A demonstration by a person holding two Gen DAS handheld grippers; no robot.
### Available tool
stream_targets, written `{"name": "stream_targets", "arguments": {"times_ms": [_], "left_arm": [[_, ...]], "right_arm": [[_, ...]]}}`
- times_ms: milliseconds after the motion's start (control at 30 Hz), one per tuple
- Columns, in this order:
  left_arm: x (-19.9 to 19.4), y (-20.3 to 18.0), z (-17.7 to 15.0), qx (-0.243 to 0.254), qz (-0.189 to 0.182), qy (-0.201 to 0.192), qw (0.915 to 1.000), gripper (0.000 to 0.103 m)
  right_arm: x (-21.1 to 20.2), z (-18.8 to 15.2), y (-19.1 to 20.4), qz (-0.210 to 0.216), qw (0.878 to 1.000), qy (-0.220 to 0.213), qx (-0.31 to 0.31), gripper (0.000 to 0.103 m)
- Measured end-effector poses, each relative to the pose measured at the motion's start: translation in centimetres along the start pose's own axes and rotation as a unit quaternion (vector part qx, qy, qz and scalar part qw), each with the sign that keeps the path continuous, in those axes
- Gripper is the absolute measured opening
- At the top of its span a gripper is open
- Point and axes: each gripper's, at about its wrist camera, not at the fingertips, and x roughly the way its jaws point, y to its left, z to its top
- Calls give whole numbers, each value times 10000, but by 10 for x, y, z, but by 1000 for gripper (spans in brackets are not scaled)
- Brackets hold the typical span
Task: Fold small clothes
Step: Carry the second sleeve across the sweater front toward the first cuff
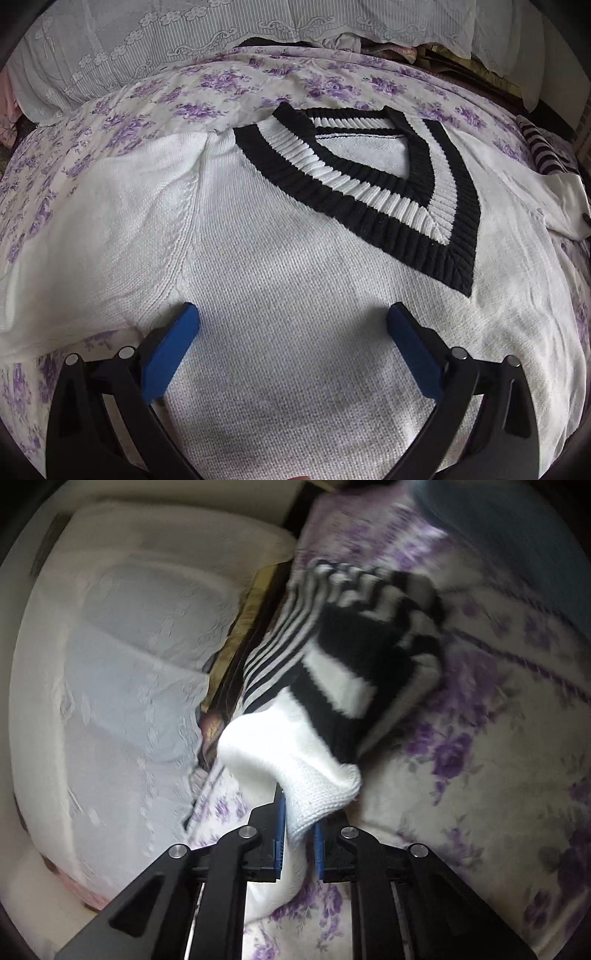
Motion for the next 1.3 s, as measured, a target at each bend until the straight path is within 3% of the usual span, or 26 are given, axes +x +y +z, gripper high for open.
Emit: {"name": "stream_targets", "arguments": {"times_ms": [133,267,367,467,600,867,1033,1167,1200,1267,1300], "left_arm": [[-13,6,10,-20,-165,56,9998,99],[-31,15,24,35,-96,-255,9996,99],[-24,23,34,-11,29,-256,9997,99],[-13,34,36,-242,-130,-164,9995,99],[-4,50,35,-482,-327,-91,9983,99],[-27,95,44,-1075,-570,-524,9912,99],[-26,127,43,-1638,-679,-564,9825,99],[-21,140,39,-1896,-719,-511,9779,99],[-20,141,38,-1942,-737,-491,9770,99],[-19,141,36,-1945,-708,-479,9772,99],[-19,140,36,-1909,-664,-483,9782,99]], "right_arm": [[-13,-3,20,72,9985,-222,-489,7],[-15,-10,66,139,9928,-188,-1175,7],[-5,-22,115,206,9853,-87,-1692,6],[8,-35,155,273,9775,68,-2092,6],[32,-73,205,317,9622,303,-2689,6],[84,-181,271,336,9227,932,-3726,7],[114,-265,299,298,8768,1338,-4610,6],[139,-342,299,-164,8125,1898,-5510,7],[149,-364,290,-347,7872,2174,-5761,10],[156,-385,277,-489,7617,2570,-5928,19],[156,-390,271,-525,7545,2663,-5976,21]]}}
